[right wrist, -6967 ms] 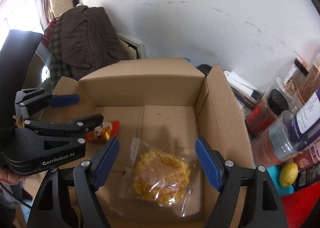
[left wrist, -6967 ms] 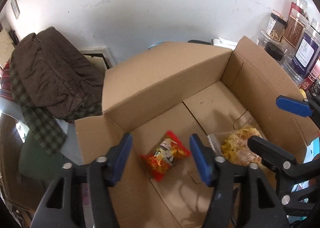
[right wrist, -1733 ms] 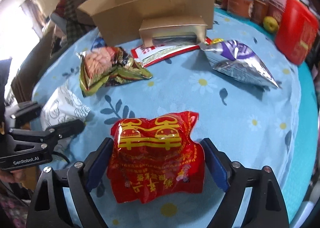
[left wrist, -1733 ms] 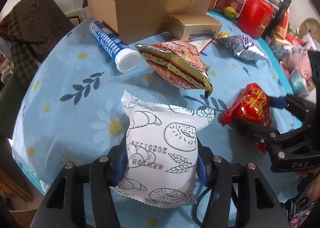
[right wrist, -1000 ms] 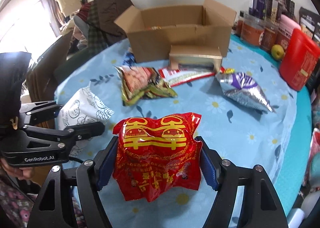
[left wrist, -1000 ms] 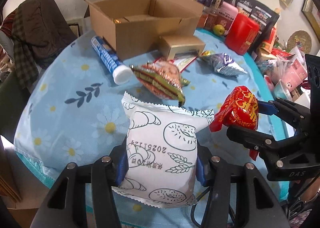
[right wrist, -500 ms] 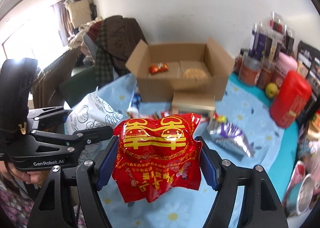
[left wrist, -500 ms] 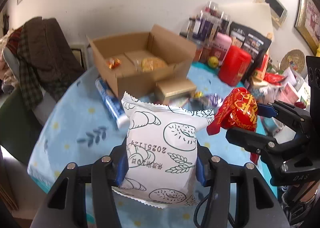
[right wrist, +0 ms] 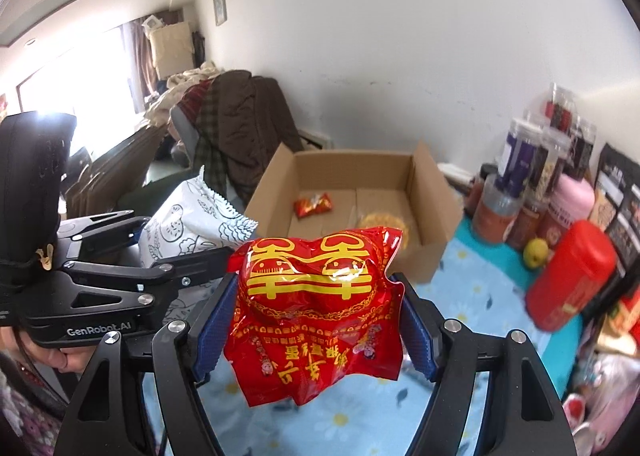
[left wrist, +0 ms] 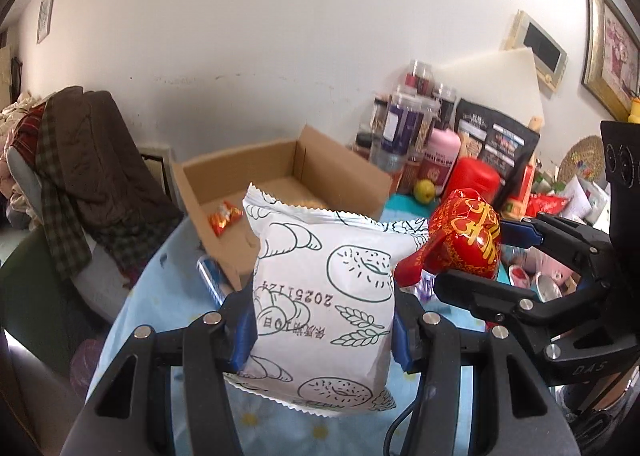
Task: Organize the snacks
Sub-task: 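Carry the pastry bag and red snack bag up over the cardboard box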
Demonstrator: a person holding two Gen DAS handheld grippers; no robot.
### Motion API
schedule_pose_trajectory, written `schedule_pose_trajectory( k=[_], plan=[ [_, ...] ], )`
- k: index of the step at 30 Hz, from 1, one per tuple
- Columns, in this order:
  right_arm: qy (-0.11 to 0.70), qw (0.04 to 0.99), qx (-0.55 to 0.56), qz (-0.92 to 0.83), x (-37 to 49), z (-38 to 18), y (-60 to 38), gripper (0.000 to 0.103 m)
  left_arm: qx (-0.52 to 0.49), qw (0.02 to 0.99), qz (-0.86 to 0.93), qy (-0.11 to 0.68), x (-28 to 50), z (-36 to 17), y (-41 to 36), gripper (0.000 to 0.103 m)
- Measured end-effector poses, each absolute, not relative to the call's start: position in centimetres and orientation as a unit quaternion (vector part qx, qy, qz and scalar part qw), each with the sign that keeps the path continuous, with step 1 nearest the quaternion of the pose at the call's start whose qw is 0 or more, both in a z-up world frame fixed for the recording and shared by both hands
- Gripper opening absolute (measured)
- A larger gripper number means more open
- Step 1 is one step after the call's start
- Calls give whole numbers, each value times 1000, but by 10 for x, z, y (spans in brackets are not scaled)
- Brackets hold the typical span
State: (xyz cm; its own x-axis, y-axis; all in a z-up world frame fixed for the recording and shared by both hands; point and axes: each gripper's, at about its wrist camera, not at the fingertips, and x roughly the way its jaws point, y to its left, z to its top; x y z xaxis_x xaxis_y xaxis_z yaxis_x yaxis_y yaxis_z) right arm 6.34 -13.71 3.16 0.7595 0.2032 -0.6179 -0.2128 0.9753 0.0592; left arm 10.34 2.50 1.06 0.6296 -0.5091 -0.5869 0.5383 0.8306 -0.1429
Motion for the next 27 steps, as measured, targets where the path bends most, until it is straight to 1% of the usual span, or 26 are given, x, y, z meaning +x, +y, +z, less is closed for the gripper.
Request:
schedule_pose_trajectory(
  k=[15,21,27],
  plan=[
    [297,949,-30,98,139,53,-154,75,46,916,-284,280,175,41,-4,53],
    [288,952,-35,94,181,55,-160,75,58,917,-275,282,217,39,-11,53],
    [292,951,-38,99,223,45,-163,75,70,916,-264,292,259,32,-16,53]
  ],
)
